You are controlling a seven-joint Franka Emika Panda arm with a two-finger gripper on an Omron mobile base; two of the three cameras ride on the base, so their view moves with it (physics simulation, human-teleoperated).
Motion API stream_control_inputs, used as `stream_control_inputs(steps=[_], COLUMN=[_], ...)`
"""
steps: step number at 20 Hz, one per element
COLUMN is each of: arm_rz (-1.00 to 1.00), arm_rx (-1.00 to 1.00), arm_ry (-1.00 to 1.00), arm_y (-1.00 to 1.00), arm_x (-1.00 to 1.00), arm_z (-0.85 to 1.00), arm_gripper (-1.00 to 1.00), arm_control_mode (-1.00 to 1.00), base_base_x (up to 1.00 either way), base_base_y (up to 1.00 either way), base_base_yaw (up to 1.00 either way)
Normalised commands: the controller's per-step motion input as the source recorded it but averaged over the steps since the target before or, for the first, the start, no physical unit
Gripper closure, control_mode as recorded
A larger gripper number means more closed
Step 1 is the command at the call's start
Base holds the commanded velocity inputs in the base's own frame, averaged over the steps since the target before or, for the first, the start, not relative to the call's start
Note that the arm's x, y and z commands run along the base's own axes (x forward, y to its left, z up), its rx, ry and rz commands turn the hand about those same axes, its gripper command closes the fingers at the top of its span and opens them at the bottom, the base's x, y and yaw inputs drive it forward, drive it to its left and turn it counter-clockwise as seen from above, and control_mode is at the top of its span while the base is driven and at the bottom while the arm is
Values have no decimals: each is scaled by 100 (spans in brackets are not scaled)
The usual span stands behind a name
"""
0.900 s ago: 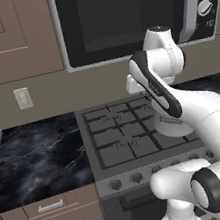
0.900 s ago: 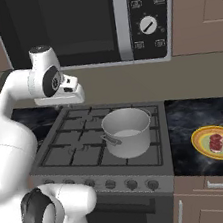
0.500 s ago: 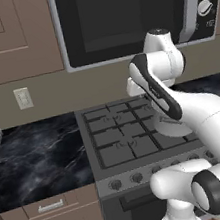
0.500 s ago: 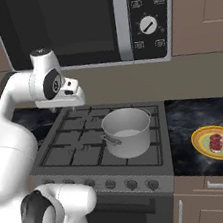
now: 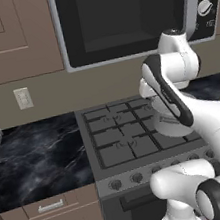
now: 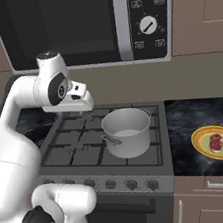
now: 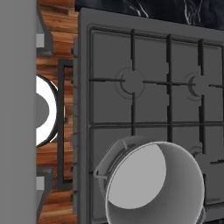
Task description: Retrieve the frozen meat and place it in the pot on a burner. Then turn the burner on.
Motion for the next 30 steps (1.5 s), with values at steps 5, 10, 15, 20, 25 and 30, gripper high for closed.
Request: stream_control_inputs(steps=[5, 10, 15, 20, 25, 30], arm_rz=[-1, 0, -1, -1, 3, 0], arm_rx=[0, 1, 1, 0, 5, 1], arm_ry=[-1, -9, -1, -1, 2, 7], arm_y=[-96, -100, -100, -100, -100, -89], arm_x=[-10, -16, -4, -1, 2, 2], arm_z=[4, 15, 4, -5, -22, -37], arm_gripper=[-100, -100, -100, -100, -100, -100], arm_control_mode=[-100, -100, -100, -100, -100, -100], base_base_x=[0, 0, 0, 0, 0, 0], base_base_y=[0, 0, 0, 0, 0, 0], base_base_yaw=[0, 0, 0, 0, 0, 0])
